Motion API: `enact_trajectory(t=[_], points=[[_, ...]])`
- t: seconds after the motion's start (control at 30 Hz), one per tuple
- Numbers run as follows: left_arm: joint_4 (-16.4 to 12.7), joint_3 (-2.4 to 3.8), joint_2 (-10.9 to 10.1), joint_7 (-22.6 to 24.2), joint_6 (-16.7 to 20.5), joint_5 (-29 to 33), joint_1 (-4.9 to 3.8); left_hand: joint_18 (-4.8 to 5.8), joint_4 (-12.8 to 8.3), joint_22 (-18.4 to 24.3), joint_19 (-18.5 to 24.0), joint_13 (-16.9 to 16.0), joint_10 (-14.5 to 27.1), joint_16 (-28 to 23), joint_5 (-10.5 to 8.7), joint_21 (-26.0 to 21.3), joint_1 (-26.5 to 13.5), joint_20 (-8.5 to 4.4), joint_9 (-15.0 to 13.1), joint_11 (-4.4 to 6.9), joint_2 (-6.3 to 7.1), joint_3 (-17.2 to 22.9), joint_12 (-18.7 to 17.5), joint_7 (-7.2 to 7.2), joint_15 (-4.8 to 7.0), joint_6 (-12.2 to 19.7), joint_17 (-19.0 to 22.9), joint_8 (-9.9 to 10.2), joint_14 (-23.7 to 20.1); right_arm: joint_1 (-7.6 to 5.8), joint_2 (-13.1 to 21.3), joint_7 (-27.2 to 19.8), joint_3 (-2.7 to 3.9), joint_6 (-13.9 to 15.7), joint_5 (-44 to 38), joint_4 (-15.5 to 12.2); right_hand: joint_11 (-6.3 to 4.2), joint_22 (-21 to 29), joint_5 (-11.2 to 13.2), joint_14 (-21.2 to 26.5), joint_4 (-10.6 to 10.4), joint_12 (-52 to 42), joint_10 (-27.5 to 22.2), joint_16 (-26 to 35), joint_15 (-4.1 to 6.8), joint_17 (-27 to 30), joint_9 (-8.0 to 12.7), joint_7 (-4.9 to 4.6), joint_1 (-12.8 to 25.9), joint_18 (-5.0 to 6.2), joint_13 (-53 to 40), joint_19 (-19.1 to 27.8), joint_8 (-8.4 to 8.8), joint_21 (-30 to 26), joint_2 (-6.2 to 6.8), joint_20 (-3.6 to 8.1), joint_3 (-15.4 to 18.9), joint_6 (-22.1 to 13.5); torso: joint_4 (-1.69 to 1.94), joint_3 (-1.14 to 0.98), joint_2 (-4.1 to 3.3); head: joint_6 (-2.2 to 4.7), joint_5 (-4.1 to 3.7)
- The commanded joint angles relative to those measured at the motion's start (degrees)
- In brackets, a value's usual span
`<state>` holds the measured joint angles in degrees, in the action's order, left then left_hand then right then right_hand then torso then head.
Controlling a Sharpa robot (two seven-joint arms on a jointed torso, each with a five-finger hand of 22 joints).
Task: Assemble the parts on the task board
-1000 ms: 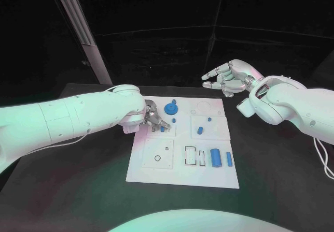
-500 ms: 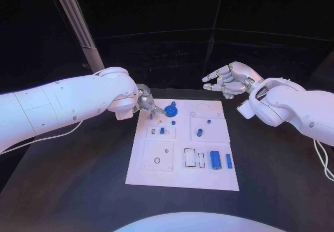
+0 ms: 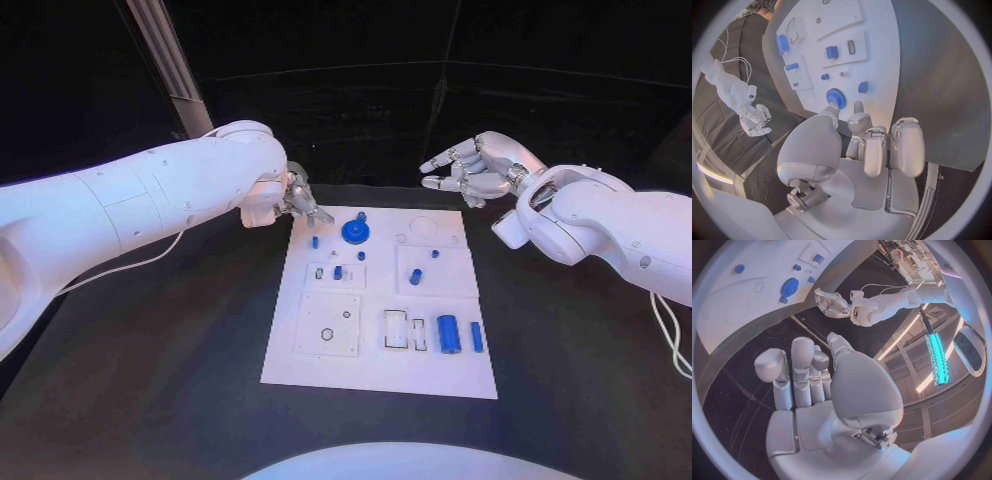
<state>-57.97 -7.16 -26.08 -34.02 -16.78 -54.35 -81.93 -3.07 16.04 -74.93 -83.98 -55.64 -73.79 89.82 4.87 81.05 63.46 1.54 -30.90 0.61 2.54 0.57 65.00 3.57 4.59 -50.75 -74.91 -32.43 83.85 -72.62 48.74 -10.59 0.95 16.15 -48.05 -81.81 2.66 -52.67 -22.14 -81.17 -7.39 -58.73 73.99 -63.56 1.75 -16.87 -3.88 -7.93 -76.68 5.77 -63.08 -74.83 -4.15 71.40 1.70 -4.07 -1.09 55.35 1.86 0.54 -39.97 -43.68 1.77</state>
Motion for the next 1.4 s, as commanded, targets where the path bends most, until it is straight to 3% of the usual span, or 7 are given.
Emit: enact_trajectory(t=[0.03,0.57,1.13,1.4], points=[[1.74,-0.02,0.83,1.42,-3.64,-2.90,0.34,0.24,-0.10,-2.61,-1.33,-0.05,0.07,0.18,0.30,-0.03,0.37,0.44,0.13,-0.08,-0.40,-0.32,-0.12,0.13,-0.42,-0.39,-15.09,0.15,6.15,-0.08,-0.16,-0.63,0.05,-0.41,-0.06,0.03,0.17,0.06,0.02,0.31,-0.33,0.26,-0.35,0.39,0.10,-0.01,0.00,-0.19,0.54,1.08,0.06,0.33,-0.05,-0.24,-0.07,-0.12,-0.09,-0.10,-0.06,-0.02,-0.05,-0.19,0.10],[5.40,-0.11,2.72,2.05,-4.78,-5.40,1.99,0.32,-0.24,-3.07,-1.51,-0.64,-0.38,0.18,0.25,0.27,1.14,0.39,0.34,0.16,-1.19,-0.65,0.53,-0.16,-0.28,-1.53,-15.09,-0.28,6.15,-0.07,-0.50,-0.69,0.04,-0.53,-0.06,0.20,0.16,0.10,-0.02,0.34,-0.31,0.34,-0.39,0.46,0.10,0.07,0.00,-0.19,0.50,1.08,0.13,0.35,-0.05,-0.27,-0.11,-0.13,-0.13,-0.10,-0.02,-0.06,-0.02,-0.58,0.24],[5.45,-0.20,3.26,2.60,-6.12,-5.47,2.48,0.33,-0.67,-3.20,-1.57,-1.05,-0.76,0.18,0.29,0.33,2.28,0.24,0.52,0.38,-1.99,-0.58,0.97,-0.41,-0.10,-2.18,-15.09,-0.52,6.15,-0.07,-0.69,-0.72,0.04,-0.69,-0.06,0.33,0.16,0.10,-0.02,0.34,-0.31,0.34,-0.39,0.46,0.10,0.07,0.00,-0.19,0.50,1.08,0.13,0.35,-0.05,-0.27,-0.11,-0.13,-0.13,-0.10,0.03,-0.07,0.03,-0.79,0.25],[5.50,-0.22,3.39,2.86,-6.04,-5.47,2.53,0.33,-1.24,-3.24,-1.57,-0.90,-0.82,0.18,0.34,0.31,3.54,0.12,0.80,0.48,-3.01,-0.06,0.93,-0.50,0.02,-2.38,-15.09,-0.48,6.15,-0.07,-0.80,-0.68,0.04,-0.81,-0.06,0.37,0.15,0.04,-0.09,0.35,-0.29,0.27,-0.36,0.48,0.11,-0.10,-0.01,-0.18,0.43,1.07,0.09,0.31,-0.05,-0.27,-0.16,-0.13,-0.21,-0.09,0.01,-0.04,-0.02,-0.99,0.29]])
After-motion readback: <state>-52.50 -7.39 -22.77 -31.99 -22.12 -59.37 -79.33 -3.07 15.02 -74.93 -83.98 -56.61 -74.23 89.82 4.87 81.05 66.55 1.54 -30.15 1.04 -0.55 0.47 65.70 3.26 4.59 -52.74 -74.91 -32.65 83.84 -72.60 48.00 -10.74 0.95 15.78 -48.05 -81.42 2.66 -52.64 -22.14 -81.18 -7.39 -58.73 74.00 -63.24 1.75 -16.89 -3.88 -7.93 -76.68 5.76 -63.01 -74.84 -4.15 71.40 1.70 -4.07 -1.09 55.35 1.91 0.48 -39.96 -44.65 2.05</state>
